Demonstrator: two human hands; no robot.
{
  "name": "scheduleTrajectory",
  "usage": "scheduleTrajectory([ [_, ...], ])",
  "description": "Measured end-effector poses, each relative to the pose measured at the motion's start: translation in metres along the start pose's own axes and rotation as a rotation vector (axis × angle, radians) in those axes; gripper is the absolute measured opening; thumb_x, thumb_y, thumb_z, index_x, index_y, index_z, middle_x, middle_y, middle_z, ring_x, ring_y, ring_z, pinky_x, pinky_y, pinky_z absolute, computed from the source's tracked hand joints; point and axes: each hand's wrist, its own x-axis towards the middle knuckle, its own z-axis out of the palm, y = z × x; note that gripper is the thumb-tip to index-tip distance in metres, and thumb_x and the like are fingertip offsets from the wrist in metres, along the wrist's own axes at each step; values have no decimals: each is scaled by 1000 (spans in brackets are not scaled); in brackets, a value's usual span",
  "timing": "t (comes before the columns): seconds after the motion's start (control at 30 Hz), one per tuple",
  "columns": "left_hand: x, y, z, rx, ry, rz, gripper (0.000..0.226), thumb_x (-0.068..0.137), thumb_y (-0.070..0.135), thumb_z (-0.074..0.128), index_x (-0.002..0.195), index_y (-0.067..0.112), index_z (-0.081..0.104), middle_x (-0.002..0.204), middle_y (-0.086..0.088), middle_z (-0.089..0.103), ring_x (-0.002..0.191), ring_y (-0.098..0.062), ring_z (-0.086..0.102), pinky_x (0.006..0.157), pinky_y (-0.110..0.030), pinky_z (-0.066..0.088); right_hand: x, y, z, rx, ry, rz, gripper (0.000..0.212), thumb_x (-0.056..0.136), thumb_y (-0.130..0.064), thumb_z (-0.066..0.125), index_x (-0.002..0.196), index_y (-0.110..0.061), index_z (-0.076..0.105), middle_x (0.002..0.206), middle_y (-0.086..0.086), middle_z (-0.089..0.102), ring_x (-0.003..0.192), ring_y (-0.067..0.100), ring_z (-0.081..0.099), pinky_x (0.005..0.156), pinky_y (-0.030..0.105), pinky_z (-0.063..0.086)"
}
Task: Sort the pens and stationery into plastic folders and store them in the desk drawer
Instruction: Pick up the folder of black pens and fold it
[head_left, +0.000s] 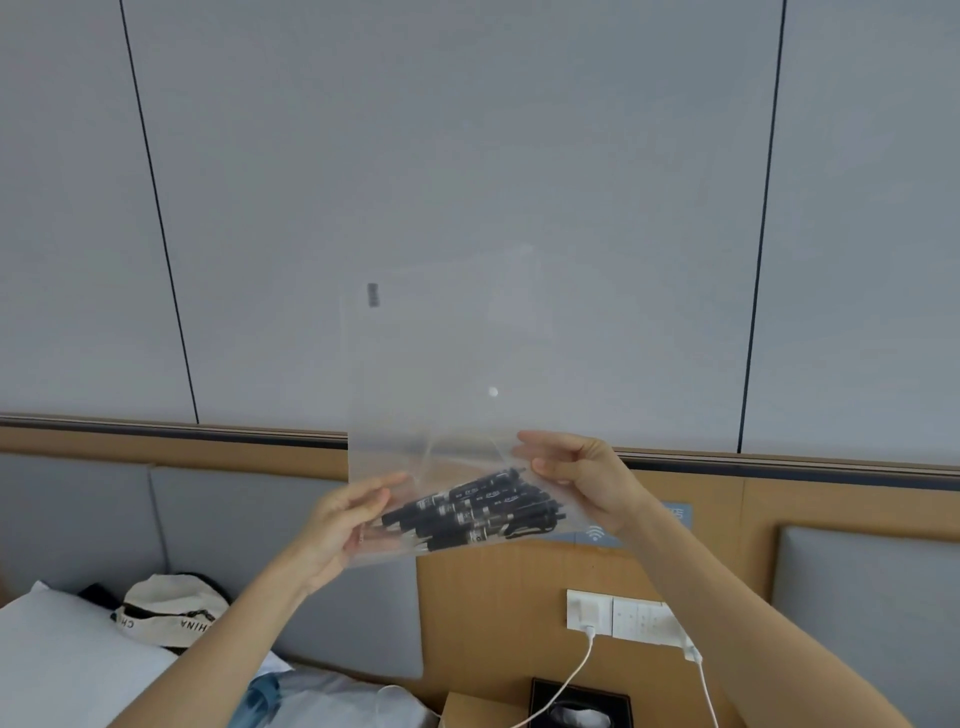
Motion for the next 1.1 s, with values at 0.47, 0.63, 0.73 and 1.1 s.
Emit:
scheduleTrajectory([
  [0.47,-23,18,16,121,-165,55,67,40,52,90,99,26,76,102,-11,72,91,-23,70,64,-29,57,-7,-12,-3,-139,-135,323,35,78,-14,68,109,2,63,101,17,69,90,29,66,80,39,54],
  [0.63,-23,22,14,173,-139,69,67,51,48,88,108,18,72,100,-16,72,92,-27,70,66,-28,58,-7,-11,-3,-127,-74,231,15,69,1,69,83,-1,74,90,19,71,80,29,67,78,40,53],
  [0.73,-22,22,16,112,-67,26,38,67,27,78,101,12,73,97,-16,72,85,-25,70,62,-30,58,-6,-10,-1,-120,-65,162,13,66,2,70,78,0,74,82,19,71,75,29,68,72,38,57],
  [1.1,-21,12,12,41,3,-28,17,73,15,65,82,15,79,105,-11,71,87,-21,70,60,-31,58,0,3,9,-111,-1,22,16,69,10,68,77,-2,73,77,14,73,66,25,70,58,31,57],
])
